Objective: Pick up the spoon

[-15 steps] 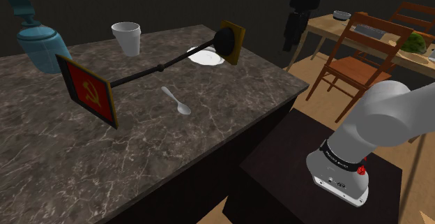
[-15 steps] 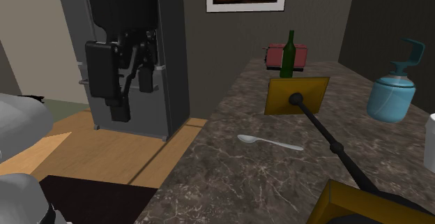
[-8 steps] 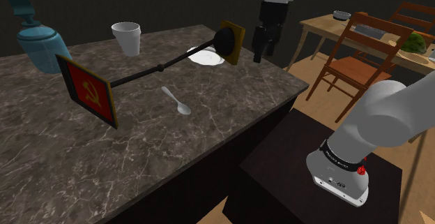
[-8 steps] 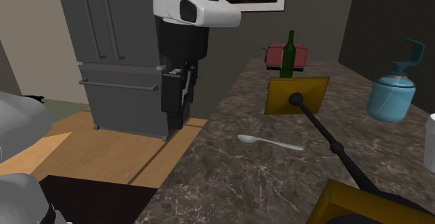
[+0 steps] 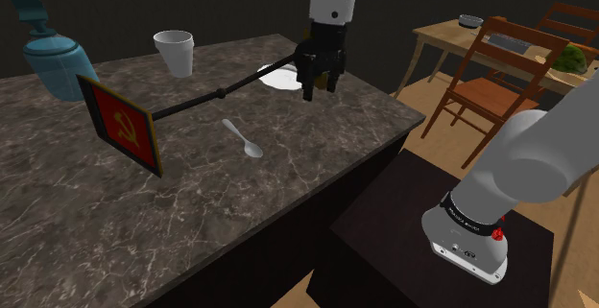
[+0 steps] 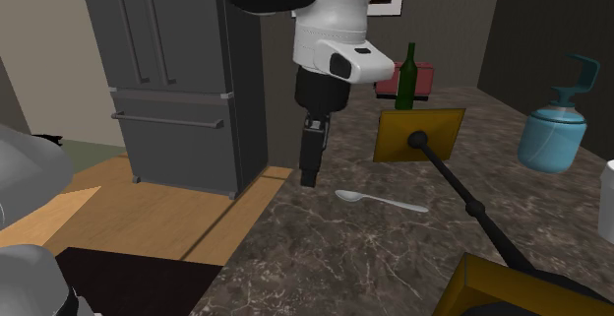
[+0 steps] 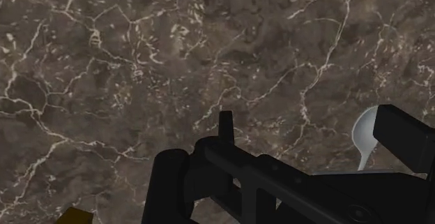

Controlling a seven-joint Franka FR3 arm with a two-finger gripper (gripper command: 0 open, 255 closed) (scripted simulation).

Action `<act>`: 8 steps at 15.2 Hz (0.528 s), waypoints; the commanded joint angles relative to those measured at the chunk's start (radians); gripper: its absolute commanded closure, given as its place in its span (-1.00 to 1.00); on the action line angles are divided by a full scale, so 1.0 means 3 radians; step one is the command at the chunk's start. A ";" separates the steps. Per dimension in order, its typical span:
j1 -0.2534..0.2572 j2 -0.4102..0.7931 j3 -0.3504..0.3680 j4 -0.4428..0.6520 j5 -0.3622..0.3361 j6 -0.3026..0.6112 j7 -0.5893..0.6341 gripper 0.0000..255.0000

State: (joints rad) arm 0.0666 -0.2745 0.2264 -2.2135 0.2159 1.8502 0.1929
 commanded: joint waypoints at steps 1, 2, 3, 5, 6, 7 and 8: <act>0.0016 0.0232 0.0068 0.0131 0.0001 0.0120 0.0129 -1.00; 0.0026 0.0352 0.0101 0.0204 -0.0006 0.0175 0.0195 -1.00; 0.0036 0.0473 0.0132 0.0281 -0.0017 0.0226 0.0261 -1.00; 0.0062 0.0719 0.0185 0.0448 -0.0050 0.0319 0.0395 -1.00; 0.0078 0.0845 0.0207 0.0538 -0.0071 0.0361 0.0462 -1.00; 0.0095 0.0971 0.0227 0.0633 -0.0096 0.0398 0.0530 -1.00; 0.0114 0.1098 0.0244 0.0732 -0.0122 0.0432 0.0597 -1.00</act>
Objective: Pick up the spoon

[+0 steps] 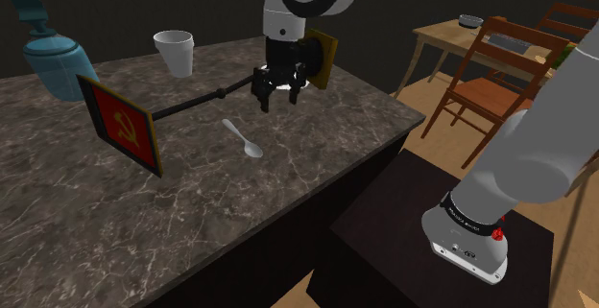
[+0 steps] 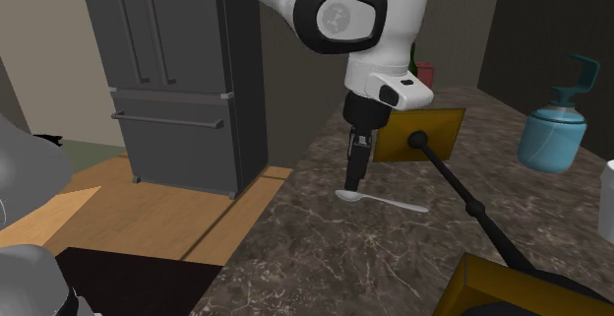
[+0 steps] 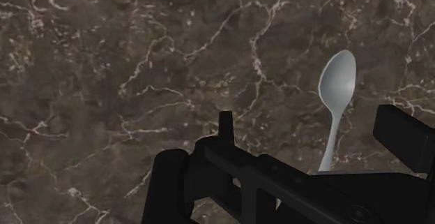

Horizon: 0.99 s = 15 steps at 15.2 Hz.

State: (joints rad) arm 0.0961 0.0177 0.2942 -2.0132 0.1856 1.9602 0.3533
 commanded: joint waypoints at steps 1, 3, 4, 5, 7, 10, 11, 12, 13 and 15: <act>0.0037 0.0253 0.0032 0.0169 -0.0050 0.0095 0.0129 -1.00; 0.0085 0.0513 0.0051 0.0392 -0.0113 0.0142 0.0261 -1.00; 0.0113 0.0644 0.0056 0.0512 -0.0146 0.0158 0.0324 -1.00; 0.0142 0.0776 0.0059 0.0637 -0.0179 0.0170 0.0387 -1.00; 0.0209 0.1044 0.0054 0.0905 -0.0244 0.0179 0.0507 -1.00; 0.0260 0.1242 0.0042 0.1075 -0.0287 0.0212 0.0577 -1.00; 0.0262 0.1258 0.0040 0.1053 -0.0290 0.0250 0.0573 -1.00; 0.0264 0.1276 0.0038 0.1032 -0.0293 0.0288 0.0569 -1.00; 0.0266 0.1294 0.0036 0.1012 -0.0296 0.0325 0.0566 -1.00; 0.0270 0.1331 0.0032 0.0974 -0.0302 0.0400 0.0559 -1.00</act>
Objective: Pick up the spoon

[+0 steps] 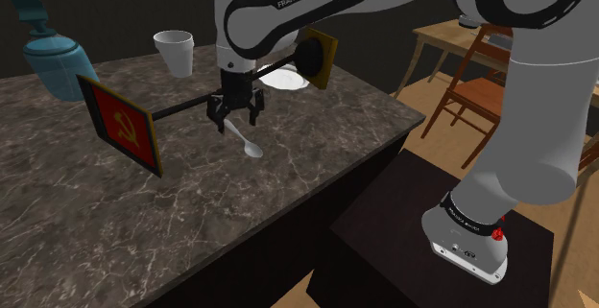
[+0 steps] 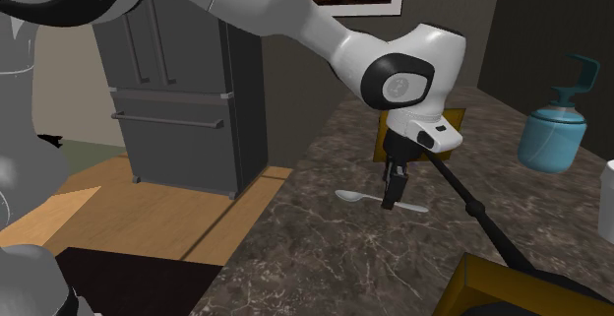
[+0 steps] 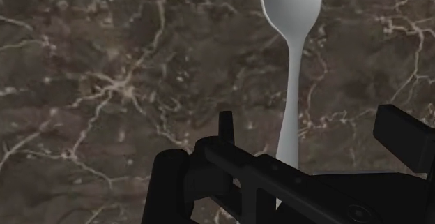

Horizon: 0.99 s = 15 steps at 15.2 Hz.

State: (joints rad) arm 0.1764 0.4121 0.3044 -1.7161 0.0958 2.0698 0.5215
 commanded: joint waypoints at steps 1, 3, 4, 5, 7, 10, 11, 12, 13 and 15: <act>0.0005 0.0048 -0.0005 -0.0045 -0.0008 0.0092 -0.0008 -1.00; 0.0005 0.0048 -0.0005 -0.0045 -0.0008 0.0092 -0.0008 -1.00; 0.0006 0.0048 -0.0005 -0.0044 -0.0008 0.0092 -0.0007 1.00; 0.0006 0.0050 -0.0005 -0.0040 -0.0009 0.0090 -0.0006 1.00; 0.0008 0.0052 -0.0005 -0.0037 -0.0009 0.0089 -0.0005 1.00; 0.0006 0.0052 -0.0006 -0.0039 -0.0009 0.0091 -0.0007 1.00; 0.0006 0.0052 -0.0006 -0.0038 -0.0009 0.0089 -0.0007 1.00; 0.0006 0.0051 -0.0006 -0.0040 -0.0009 0.0090 -0.0007 1.00; 0.0005 0.0048 -0.0005 -0.0045 -0.0008 0.0092 -0.0008 1.00; 0.0001 0.0008 -0.0001 -0.0010 -0.0001 0.0019 -0.0001 1.00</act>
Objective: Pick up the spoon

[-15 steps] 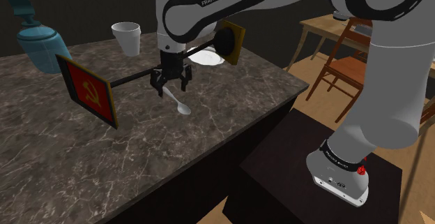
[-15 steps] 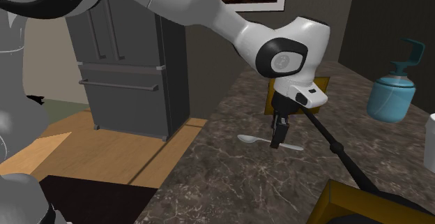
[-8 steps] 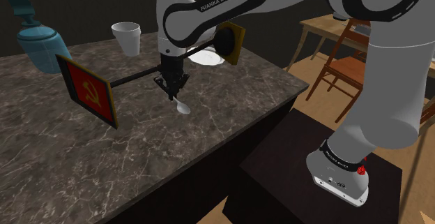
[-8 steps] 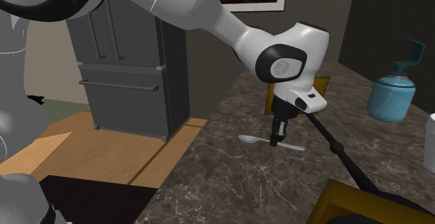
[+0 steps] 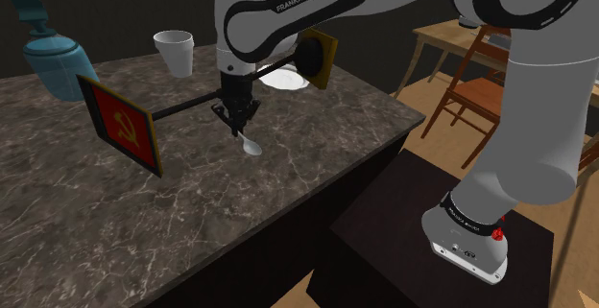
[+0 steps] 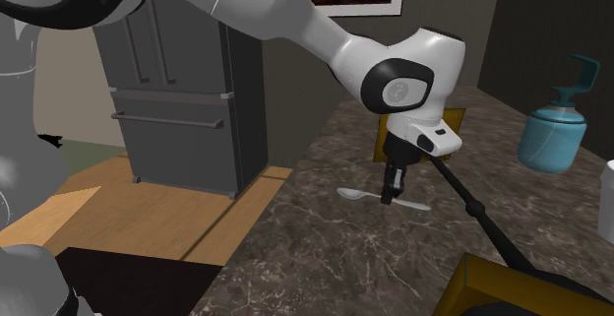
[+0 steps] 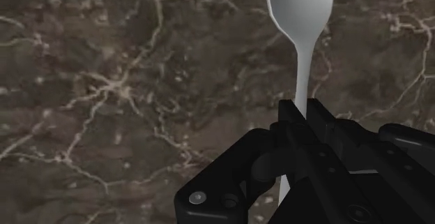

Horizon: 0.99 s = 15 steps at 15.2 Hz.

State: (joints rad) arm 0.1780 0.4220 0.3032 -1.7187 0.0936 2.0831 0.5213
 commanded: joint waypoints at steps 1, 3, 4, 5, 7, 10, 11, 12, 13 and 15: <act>-0.0006 -0.0044 0.0005 0.0018 0.0009 -0.0063 0.0003 1.00; -0.0010 -0.0079 0.0009 0.0059 0.0015 -0.0138 0.0011 1.00; -0.0012 -0.0097 0.0011 0.0081 0.0018 -0.0176 0.0015 1.00; -0.0013 -0.0113 0.0012 0.0103 0.0021 -0.0214 0.0019 1.00; -0.0016 -0.0144 0.0016 0.0150 0.0025 -0.0290 0.0027 1.00; -0.0020 -0.0186 0.0020 0.0227 0.0032 -0.0407 0.0040 1.00; -0.0021 -0.0199 0.0021 0.0254 0.0034 -0.0446 0.0044 1.00; -0.0022 -0.0211 0.0023 0.0282 0.0035 -0.0486 0.0049 1.00; -0.0022 -0.0222 0.0024 0.0311 0.0037 -0.0526 0.0054 1.00; -0.0022 -0.0224 0.0024 0.0316 0.0037 -0.0532 0.0055 1.00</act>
